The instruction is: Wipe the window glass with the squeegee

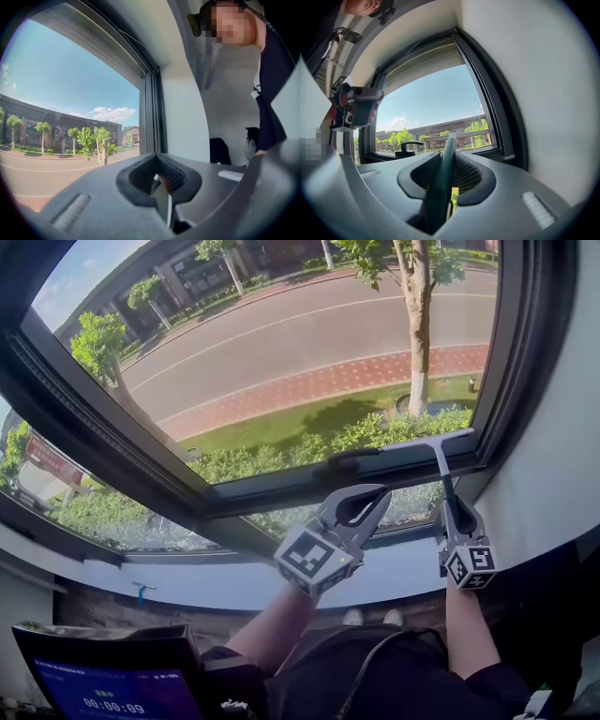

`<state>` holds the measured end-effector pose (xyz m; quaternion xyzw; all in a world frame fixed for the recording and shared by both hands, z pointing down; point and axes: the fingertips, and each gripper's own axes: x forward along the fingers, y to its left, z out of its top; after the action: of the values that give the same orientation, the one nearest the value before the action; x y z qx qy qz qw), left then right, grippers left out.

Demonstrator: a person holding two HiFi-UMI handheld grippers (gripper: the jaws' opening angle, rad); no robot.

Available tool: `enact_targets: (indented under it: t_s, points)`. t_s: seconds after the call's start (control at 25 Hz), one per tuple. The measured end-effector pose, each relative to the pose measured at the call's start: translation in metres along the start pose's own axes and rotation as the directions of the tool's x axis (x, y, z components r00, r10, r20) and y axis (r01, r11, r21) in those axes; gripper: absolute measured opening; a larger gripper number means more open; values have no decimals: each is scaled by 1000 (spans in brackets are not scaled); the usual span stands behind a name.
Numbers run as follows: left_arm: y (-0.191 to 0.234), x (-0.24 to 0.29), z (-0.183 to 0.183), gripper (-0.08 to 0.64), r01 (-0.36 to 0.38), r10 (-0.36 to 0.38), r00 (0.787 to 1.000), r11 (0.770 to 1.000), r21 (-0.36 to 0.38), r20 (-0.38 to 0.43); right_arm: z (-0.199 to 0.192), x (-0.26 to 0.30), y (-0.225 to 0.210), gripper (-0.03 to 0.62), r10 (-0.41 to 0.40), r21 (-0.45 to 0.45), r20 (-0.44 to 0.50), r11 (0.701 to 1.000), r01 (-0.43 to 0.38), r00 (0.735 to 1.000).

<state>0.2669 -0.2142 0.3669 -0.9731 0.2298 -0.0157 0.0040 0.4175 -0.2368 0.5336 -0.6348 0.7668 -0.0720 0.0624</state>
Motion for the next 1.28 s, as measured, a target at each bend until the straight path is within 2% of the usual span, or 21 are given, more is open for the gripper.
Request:
enact_targets:
  t_s: [0.16, 0.36, 0.52, 0.68, 0.84, 1.0, 1.16, 1.28]
  points:
    - [8, 1, 2, 3, -18, 17, 999, 1000, 11, 33, 57, 0, 23, 101, 52, -23, 111, 999, -49, 992]
    - [19, 4, 13, 3, -53, 50, 995, 998, 39, 81, 125, 19, 40, 101, 118, -146, 214, 985, -88, 970]
    - [24, 5, 17, 3, -107, 100, 989, 993, 57, 113, 166, 32, 51, 101, 186, -186, 287, 973, -136, 940]
    - [27, 1, 14, 3, -145, 137, 982, 988, 49, 127, 204, 47, 64, 101, 239, -202, 369, 964, -173, 898]
    - [52, -17, 12, 3, -196, 189, 976, 979, 58, 107, 209, 65, 79, 101, 224, -155, 404, 972, -175, 887]
    - [42, -24, 20, 3, -211, 200, 974, 972, 104, 106, 213, 44, 68, 101, 202, -142, 440, 978, -154, 875]
    - [59, -32, 19, 3, -199, 188, 977, 975, 102, 104, 238, 50, 77, 101, 189, -161, 501, 979, -124, 844]
    - [56, -41, 22, 3, -179, 167, 980, 977, 114, 108, 262, 43, 86, 101, 180, -187, 540, 978, -92, 822]
